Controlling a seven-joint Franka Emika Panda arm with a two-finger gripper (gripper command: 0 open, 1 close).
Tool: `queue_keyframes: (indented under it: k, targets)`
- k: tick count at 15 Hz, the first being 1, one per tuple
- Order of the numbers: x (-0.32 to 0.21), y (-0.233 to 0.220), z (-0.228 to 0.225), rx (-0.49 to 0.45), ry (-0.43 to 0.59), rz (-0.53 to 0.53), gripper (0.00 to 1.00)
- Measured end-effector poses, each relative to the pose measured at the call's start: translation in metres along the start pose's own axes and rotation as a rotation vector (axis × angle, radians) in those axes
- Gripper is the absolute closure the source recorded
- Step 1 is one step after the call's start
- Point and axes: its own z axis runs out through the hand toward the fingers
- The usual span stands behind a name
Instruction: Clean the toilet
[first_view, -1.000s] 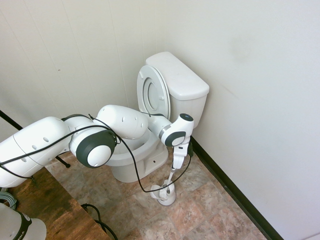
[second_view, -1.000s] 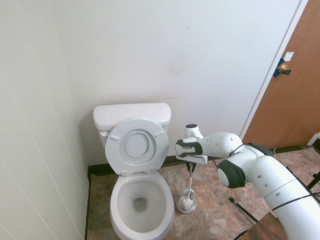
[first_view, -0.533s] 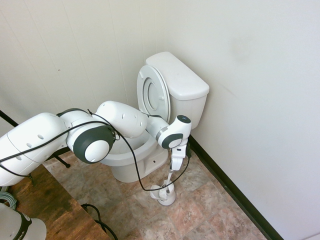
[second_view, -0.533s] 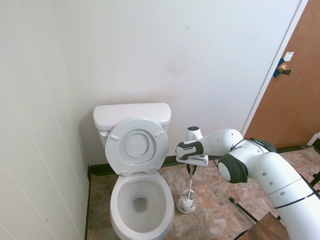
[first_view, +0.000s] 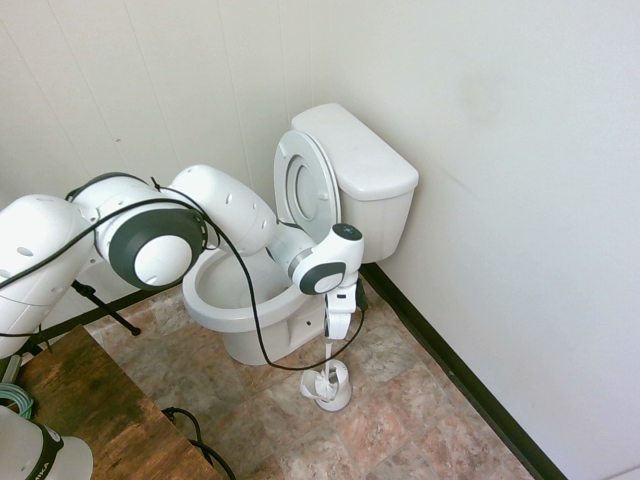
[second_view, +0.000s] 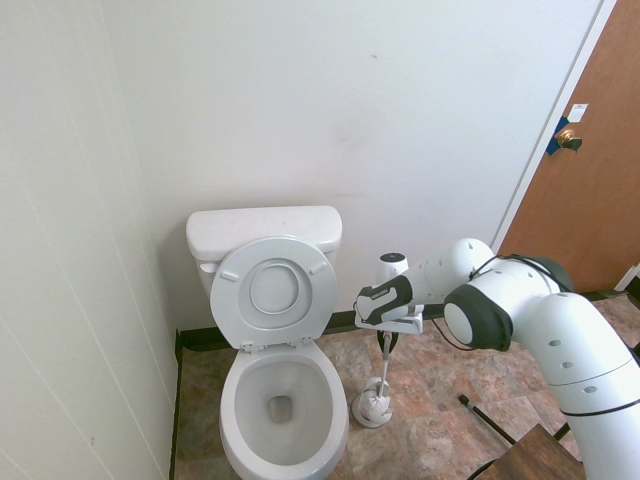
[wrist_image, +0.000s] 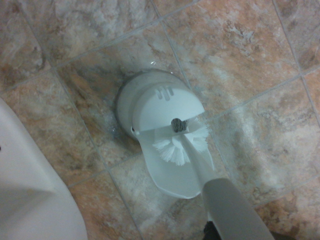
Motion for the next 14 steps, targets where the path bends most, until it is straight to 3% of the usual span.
queue_keyframes:
  k: [6,14]
  targets:
    - [-0.008,0.050,-0.064,0.031,0.026,-0.067,1.00]
    - [-0.019,0.102,-0.196,0.115,0.076,-0.121,1.00]
